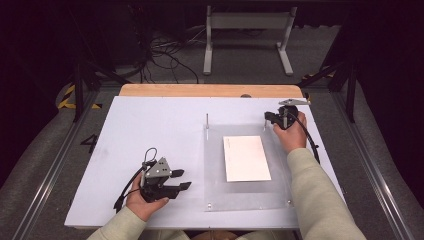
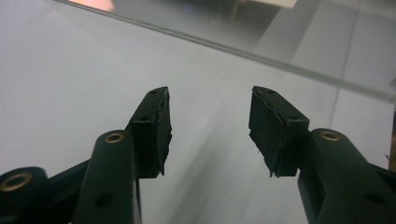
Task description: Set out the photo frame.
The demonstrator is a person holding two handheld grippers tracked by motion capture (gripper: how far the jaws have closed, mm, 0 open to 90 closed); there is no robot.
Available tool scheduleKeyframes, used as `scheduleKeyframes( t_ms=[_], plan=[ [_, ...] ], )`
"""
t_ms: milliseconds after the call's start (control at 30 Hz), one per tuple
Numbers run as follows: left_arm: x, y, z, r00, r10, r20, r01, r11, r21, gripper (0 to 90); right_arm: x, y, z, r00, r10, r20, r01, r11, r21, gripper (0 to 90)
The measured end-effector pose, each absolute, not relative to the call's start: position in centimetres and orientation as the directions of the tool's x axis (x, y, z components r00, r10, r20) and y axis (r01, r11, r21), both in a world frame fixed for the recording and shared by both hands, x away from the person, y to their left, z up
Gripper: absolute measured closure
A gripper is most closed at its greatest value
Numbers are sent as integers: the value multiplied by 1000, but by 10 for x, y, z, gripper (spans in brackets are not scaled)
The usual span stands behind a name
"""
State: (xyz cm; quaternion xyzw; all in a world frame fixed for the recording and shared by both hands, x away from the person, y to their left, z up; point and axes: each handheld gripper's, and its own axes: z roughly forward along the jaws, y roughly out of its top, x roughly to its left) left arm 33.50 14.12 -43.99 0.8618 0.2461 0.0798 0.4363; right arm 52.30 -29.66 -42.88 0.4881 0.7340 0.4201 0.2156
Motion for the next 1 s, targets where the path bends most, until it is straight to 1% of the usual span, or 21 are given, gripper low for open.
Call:
scheduleKeyframes(
  t_ms=[67,100,133,333,500,533,567,600,633,667,700,733,767,800,867,1000],
  plan=[
    [335,141,-440,867,494,-58,335,-493,803,450,526,-298,-429,-434,894,109,542,163,824,860],
    [336,140,-440,868,495,-38,315,-490,813,416,528,-299,-428,-438,891,122,551,158,820,860],
    [336,140,-440,868,495,-38,315,-490,813,406,529,-299,-428,-441,889,123,549,158,821,859],
    [336,132,-441,882,471,-3,271,-502,821,373,534,-304,-430,-460,873,160,559,145,817,860],
    [337,125,-443,890,457,13,256,-521,815,354,536,-307,-432,-463,866,189,559,120,820,859],
    [337,121,-444,893,448,38,226,-521,823,331,537,-307,-432,-463,864,198,561,114,820,859],
    [337,121,-444,893,448,38,226,-521,823,315,537,-307,-432,-463,864,198,561,114,820,859],
    [337,115,-445,899,433,72,188,-527,829,300,539,-308,-433,-463,863,204,564,109,818,859],
    [337,115,-445,899,433,72,188,-527,829,289,539,-308,-433,-463,863,204,564,109,818,859],
    [336,108,-444,895,430,124,143,-538,831,276,540,-308,-434,-457,863,217,568,96,818,860],
    [336,108,-444,895,430,124,143,-538,831,261,540,-308,-434,-457,863,217,568,96,818,860],
    [336,102,-441,886,434,164,106,-534,839,237,542,-308,-435,-449,863,230,571,79,817,859],
    [336,102,-441,886,434,164,106,-534,839,221,542,-308,-435,-446,864,235,572,73,817,859],
    [337,97,-437,875,447,187,81,-516,852,202,542,-308,-436,-443,864,238,573,69,817,859],
    [338,92,-433,863,464,200,64,-493,868,170,543,-309,-436,-441,863,245,575,63,815,859],
    [344,82,-425,846,480,232,20,-464,886,157,544,-309,-436,-441,861,253,579,58,813,859]
  ],
)
